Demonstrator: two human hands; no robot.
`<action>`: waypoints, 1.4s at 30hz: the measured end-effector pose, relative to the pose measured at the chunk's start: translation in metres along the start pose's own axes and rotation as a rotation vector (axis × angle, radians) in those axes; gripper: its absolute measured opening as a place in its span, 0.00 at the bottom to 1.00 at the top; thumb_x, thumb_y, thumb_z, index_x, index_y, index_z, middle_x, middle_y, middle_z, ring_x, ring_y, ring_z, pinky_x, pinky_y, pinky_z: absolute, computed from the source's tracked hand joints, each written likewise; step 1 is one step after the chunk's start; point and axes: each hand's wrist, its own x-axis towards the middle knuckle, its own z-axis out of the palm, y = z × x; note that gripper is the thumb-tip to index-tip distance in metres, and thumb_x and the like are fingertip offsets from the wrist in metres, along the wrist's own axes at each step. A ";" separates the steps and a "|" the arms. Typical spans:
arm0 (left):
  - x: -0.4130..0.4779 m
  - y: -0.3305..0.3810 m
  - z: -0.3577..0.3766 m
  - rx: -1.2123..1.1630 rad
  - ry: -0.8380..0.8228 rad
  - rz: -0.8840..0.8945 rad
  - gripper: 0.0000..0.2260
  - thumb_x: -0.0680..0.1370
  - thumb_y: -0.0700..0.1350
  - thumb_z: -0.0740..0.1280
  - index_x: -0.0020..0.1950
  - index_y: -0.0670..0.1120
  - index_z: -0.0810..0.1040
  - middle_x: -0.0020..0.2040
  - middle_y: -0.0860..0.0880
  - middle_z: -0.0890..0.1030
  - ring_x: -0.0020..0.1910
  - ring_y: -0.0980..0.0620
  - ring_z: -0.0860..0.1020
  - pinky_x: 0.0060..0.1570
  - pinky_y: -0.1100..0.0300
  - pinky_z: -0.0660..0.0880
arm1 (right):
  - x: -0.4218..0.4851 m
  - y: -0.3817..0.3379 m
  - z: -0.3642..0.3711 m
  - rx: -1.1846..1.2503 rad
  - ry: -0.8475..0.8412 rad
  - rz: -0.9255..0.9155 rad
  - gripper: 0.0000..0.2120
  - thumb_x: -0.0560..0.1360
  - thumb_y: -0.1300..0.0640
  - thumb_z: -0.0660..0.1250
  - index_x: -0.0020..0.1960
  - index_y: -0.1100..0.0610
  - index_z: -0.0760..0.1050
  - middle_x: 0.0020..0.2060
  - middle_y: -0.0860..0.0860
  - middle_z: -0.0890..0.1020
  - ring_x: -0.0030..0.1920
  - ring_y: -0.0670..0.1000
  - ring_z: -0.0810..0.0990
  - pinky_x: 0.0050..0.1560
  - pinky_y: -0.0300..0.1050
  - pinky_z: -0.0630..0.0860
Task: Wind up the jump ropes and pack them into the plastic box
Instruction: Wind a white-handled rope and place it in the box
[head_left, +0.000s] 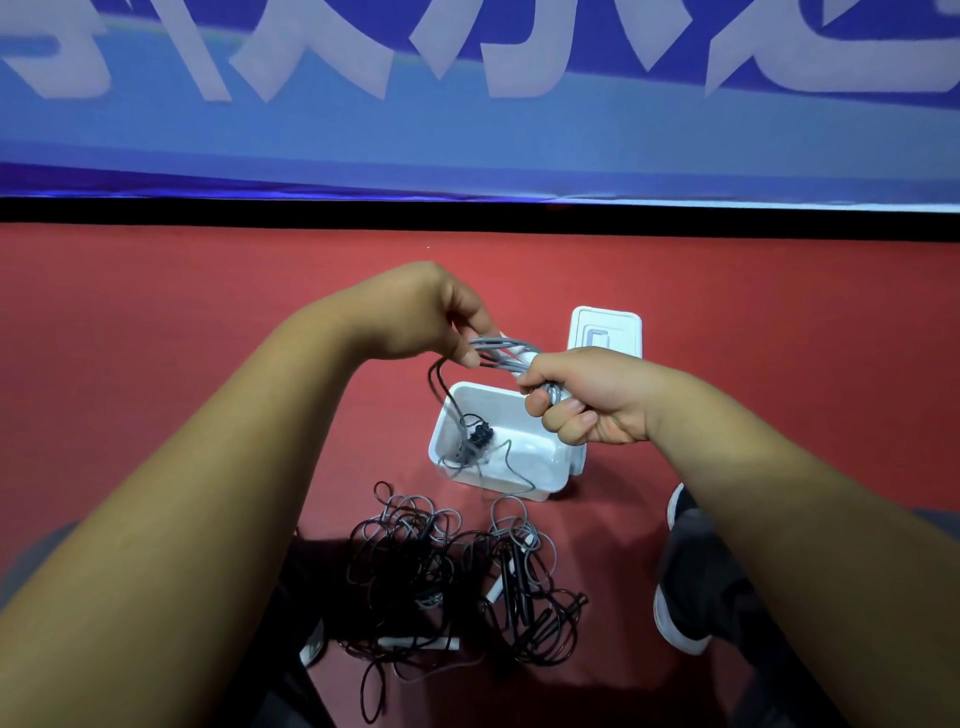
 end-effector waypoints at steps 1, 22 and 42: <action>0.000 -0.001 0.001 -0.015 0.004 -0.018 0.13 0.71 0.42 0.82 0.50 0.57 0.88 0.39 0.57 0.86 0.35 0.62 0.78 0.40 0.70 0.73 | -0.001 -0.001 -0.001 0.017 -0.002 -0.003 0.05 0.82 0.59 0.64 0.54 0.53 0.68 0.34 0.48 0.70 0.27 0.43 0.55 0.24 0.34 0.51; 0.004 -0.013 0.021 -0.378 -0.151 -0.044 0.09 0.79 0.33 0.72 0.57 0.43 0.84 0.51 0.46 0.88 0.50 0.55 0.85 0.56 0.63 0.80 | 0.004 -0.008 0.001 0.330 0.130 -0.187 0.27 0.75 0.29 0.71 0.49 0.52 0.71 0.33 0.48 0.71 0.27 0.44 0.55 0.21 0.36 0.54; 0.010 -0.020 0.023 -0.120 -0.044 -0.131 0.06 0.76 0.52 0.77 0.50 0.52 0.88 0.42 0.50 0.87 0.40 0.56 0.81 0.55 0.51 0.81 | -0.008 -0.018 -0.001 0.420 -0.004 -0.299 0.08 0.81 0.50 0.60 0.48 0.54 0.66 0.36 0.50 0.72 0.23 0.43 0.56 0.20 0.36 0.50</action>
